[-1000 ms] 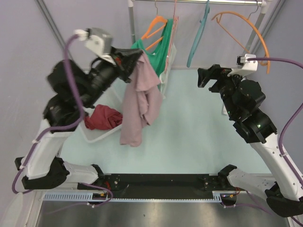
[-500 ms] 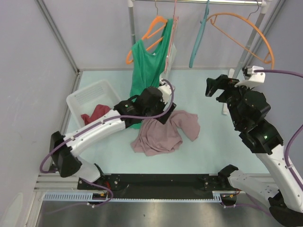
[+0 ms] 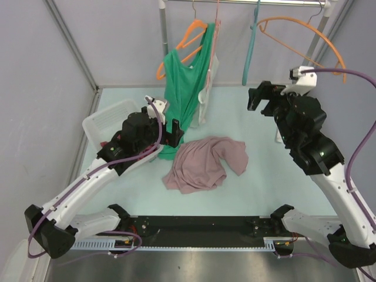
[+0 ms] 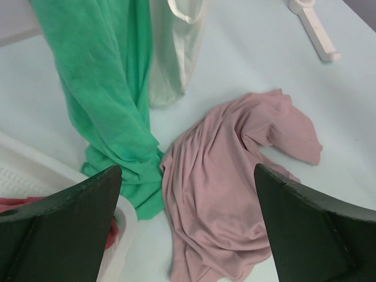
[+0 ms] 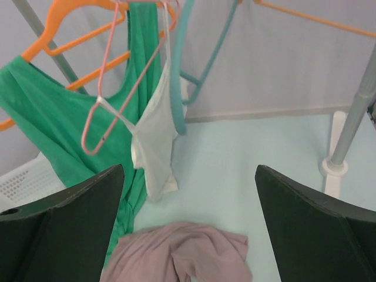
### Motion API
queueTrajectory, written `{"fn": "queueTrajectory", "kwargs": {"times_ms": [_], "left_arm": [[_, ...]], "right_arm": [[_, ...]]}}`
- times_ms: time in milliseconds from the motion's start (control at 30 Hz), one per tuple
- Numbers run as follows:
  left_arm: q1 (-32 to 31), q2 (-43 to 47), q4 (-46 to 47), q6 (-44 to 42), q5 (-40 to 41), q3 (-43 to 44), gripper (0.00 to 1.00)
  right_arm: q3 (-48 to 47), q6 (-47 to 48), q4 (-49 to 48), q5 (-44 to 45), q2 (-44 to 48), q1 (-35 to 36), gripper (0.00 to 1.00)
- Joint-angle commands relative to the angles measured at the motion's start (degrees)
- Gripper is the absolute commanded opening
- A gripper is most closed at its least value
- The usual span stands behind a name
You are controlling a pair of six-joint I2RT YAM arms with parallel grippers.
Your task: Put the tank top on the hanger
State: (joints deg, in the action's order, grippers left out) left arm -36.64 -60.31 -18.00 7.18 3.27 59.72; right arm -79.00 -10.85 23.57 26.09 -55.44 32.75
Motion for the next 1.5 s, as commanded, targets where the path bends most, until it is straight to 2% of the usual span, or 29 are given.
{"fn": "queueTrajectory", "kwargs": {"times_ms": [0,267,333,433,633,733,833,867,933,967,1067,1133,1167,1200,1467], "left_arm": [[0.61,0.02,4.12,2.31,-4.76,-0.58,1.00],[0.70,0.46,3.06,2.58,-1.62,-0.48,0.99],[0.61,1.16,3.32,2.23,-0.63,-0.84,1.00],[0.61,2.13,4.11,2.22,-0.46,-1.36,0.99],[0.70,2.04,4.03,2.22,-0.89,-1.36,0.99],[0.70,2.13,4.02,2.22,-0.98,-1.28,0.99],[0.70,1.78,4.02,2.22,-0.98,-1.36,0.99],[0.70,1.69,4.11,2.31,-0.98,-1.36,0.99],[0.78,1.52,4.11,2.40,-1.24,-1.45,0.99],[0.70,1.25,4.03,2.49,-1.25,-1.54,1.00],[0.70,1.08,4.11,2.66,-1.33,-1.45,1.00],[0.70,0.73,4.02,2.75,-1.33,-1.45,0.99],[0.70,0.81,4.02,2.75,-1.33,-1.54,0.99],[0.70,0.64,4.02,2.75,-1.42,-1.54,0.99],[0.70,0.11,4.02,3.02,-1.95,-1.54,0.99]], "right_arm": [[-12.01,3.38,-0.55,-1.48,-7.74,-0.15,1.00],[-39.89,7.77,8.58,1.86,-32.58,-1.81,0.99],[-47.08,8.56,10.26,3.00,-36.65,-2.86,0.99],[-52.81,10.23,11.67,5.71,-42.19,-3.48,0.98],[-53.80,13.92,11.50,13.71,-45.90,-3.75,0.97],[-50.82,14.54,10.44,14.08,-45.11,-4.19,0.93],[-47.92,14.63,9.74,14.08,-44.14,-4.54,0.78],[-47.39,14.72,9.65,13.91,-43.88,-4.63,0.66],[-46.24,14.89,9.65,12.68,-43.35,-5.24,0.53],[-45.98,15.07,9.65,12.33,-43.26,-5.33,0.42],[-45.19,15.60,10.00,11.97,-42.91,-6.12,0.21],[-44.40,15.69,9.91,11.62,-42.38,-6.56,0.12],[-44.05,15.69,9.57,11.44,-41.69,-6.65,0.03],[-43.78,15.69,9.30,10.92,-41.59,-6.74,0.00],[-44.31,16.04,7.28,10.74,-40.54,-7.44,0.00]]}}
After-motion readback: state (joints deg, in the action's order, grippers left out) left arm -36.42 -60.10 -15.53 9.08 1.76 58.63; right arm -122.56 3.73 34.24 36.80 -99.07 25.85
